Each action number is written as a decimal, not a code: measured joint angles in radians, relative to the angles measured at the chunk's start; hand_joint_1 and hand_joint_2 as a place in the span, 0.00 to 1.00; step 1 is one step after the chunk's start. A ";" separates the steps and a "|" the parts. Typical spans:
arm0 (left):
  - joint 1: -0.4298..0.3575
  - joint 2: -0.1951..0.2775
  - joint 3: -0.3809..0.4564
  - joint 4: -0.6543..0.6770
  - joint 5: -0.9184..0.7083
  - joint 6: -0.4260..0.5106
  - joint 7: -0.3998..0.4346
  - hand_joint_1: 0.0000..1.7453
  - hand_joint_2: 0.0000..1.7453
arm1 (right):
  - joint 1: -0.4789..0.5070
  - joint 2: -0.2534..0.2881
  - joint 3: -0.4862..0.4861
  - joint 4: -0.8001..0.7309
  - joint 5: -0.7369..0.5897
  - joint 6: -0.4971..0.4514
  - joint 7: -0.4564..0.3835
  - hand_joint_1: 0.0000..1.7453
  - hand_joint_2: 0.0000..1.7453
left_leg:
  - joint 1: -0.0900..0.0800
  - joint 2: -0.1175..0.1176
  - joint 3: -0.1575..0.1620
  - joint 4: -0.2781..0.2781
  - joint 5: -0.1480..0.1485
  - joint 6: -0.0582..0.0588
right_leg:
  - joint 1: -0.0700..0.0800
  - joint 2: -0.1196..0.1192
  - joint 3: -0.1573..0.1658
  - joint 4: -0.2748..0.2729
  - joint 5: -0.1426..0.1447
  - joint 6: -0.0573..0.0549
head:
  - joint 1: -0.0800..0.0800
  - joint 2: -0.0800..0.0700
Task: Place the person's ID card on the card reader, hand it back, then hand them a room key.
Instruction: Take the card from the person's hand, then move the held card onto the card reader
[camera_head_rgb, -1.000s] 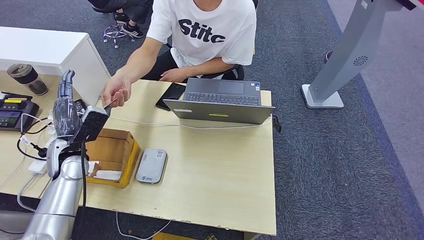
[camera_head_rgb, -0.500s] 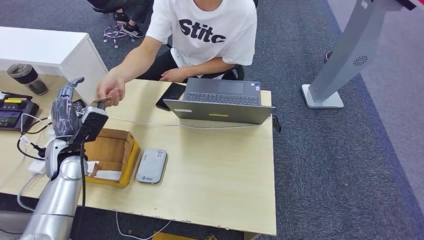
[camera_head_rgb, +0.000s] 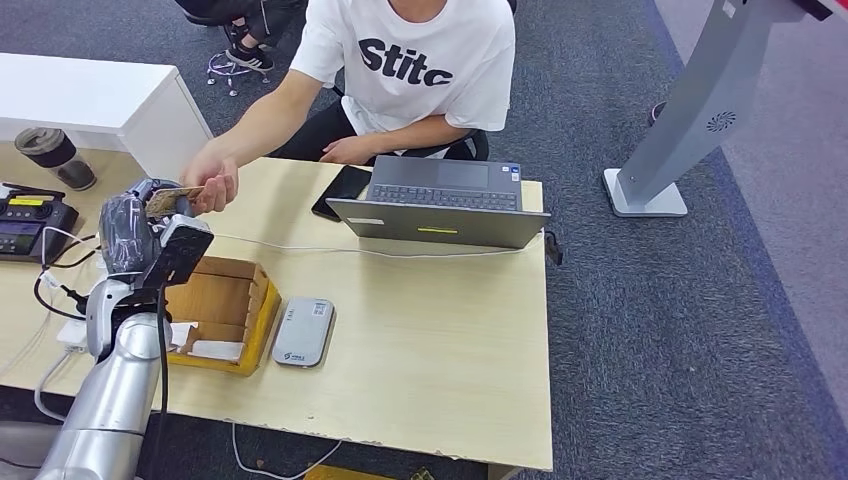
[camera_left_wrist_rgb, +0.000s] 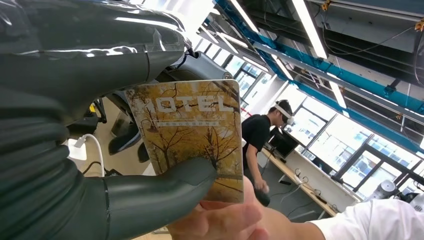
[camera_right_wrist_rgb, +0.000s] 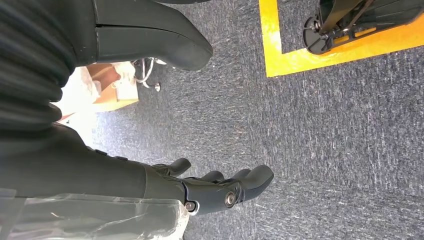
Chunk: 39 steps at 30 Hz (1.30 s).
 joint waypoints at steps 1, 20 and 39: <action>0.000 0.000 0.000 0.000 0.000 0.000 0.000 1.00 1.00 | 0.000 0.000 0.000 0.000 0.000 0.000 0.000 0.00 1.00 | 0.000 0.000 0.000 0.000 0.000 0.000 | 0.000 0.000 0.000 0.000 0.000 0.000 | 0.000 0.000; 0.014 0.013 -0.001 0.000 0.000 -0.020 -0.009 1.00 1.00 | 0.000 0.000 -0.003 0.001 0.026 0.012 -0.006 0.00 1.00 | 0.000 0.000 0.000 0.000 0.000 0.000 | 0.000 0.000 0.000 0.000 0.000 0.000 | 0.000 0.000; 0.018 0.025 -0.267 -0.108 -0.075 -0.227 0.075 1.00 1.00 | 0.000 0.002 -0.057 0.001 0.091 0.033 -0.032 0.00 1.00 | 0.000 0.000 0.000 0.000 0.000 0.000 | 0.000 0.000 0.000 0.000 0.000 0.000 | 0.000 0.000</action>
